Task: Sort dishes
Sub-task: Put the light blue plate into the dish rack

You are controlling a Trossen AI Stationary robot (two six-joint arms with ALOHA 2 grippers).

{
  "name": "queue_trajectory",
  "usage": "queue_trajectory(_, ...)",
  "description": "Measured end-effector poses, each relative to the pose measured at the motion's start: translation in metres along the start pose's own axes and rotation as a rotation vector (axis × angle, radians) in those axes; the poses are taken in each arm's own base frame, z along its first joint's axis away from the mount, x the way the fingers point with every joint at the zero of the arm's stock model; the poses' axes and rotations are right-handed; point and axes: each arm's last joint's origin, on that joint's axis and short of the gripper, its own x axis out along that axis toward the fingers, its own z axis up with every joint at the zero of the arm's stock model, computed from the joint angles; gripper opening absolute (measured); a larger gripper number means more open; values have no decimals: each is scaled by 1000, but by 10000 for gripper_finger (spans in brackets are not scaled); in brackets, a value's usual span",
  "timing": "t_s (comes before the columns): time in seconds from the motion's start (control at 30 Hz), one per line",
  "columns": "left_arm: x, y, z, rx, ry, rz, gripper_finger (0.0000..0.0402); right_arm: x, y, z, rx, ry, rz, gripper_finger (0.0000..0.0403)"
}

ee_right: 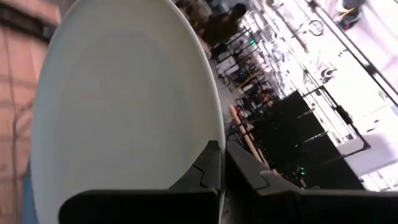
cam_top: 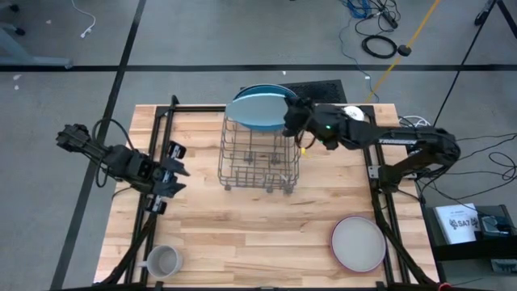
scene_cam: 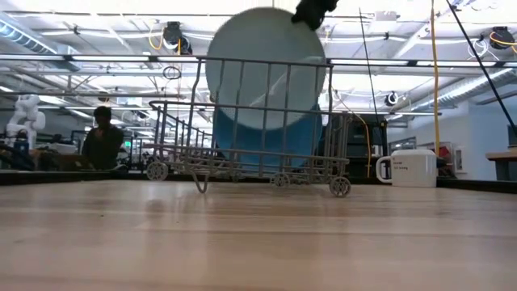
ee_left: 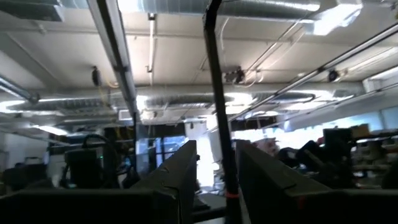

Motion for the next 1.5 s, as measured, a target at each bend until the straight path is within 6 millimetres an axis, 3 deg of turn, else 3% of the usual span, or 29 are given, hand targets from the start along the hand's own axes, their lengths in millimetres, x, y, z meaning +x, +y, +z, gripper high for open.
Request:
queue_trajectory(0.33,-1,5,-11,90,161,205,114,32,20,-20,-119,80,94,1)
queue_trajectory(0.83,-2,7,-14,172,223,279,114,48,40,-33,-115,134,180,0)
queue_trajectory(1.33,-2,6,-14,167,222,279,114,58,33,-45,23,203,139,33)
queue_trajectory(1.5,-2,6,-14,167,222,279,114,59,31,-43,40,184,127,65)
